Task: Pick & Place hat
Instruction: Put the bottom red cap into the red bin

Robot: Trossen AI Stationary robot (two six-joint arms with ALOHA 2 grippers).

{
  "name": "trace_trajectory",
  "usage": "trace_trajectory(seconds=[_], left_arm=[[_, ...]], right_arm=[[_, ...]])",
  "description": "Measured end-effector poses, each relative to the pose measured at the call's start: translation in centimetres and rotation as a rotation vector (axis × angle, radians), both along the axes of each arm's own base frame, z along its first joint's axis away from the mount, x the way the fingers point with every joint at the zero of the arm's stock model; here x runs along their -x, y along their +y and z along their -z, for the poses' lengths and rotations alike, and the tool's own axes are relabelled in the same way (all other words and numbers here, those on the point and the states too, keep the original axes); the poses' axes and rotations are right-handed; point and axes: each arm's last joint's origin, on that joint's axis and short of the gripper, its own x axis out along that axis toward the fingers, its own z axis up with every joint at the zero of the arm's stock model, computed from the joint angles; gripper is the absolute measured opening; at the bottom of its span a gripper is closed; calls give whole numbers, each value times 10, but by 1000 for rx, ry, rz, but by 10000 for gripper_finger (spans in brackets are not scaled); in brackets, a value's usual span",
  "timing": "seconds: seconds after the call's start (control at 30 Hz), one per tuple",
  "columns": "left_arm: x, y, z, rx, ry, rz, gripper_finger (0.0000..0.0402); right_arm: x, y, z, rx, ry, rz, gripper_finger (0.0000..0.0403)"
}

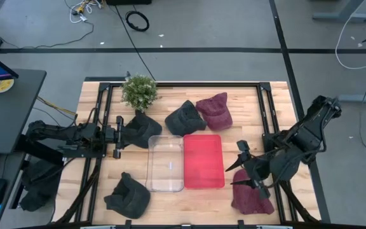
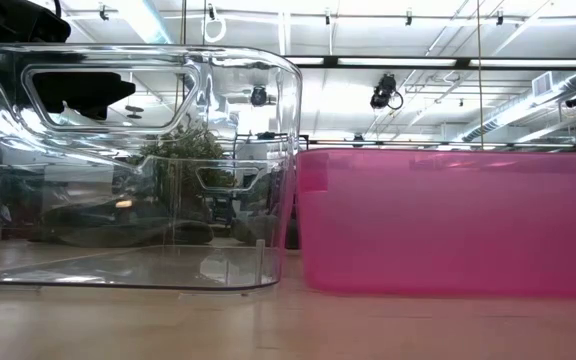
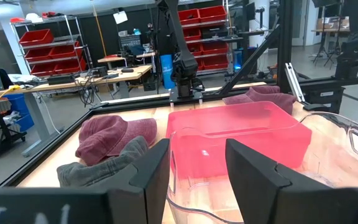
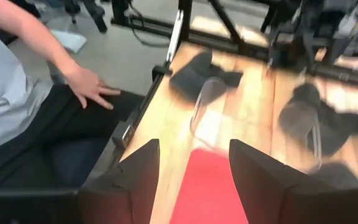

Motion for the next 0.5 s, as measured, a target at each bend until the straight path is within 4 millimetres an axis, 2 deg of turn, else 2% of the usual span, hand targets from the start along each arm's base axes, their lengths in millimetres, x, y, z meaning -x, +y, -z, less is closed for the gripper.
trace_trajectory(seconds=[0.5], left_arm=[[0,0,0,0,0,0,161]], right_arm=[[0,6,23,-66,242,205,199]])
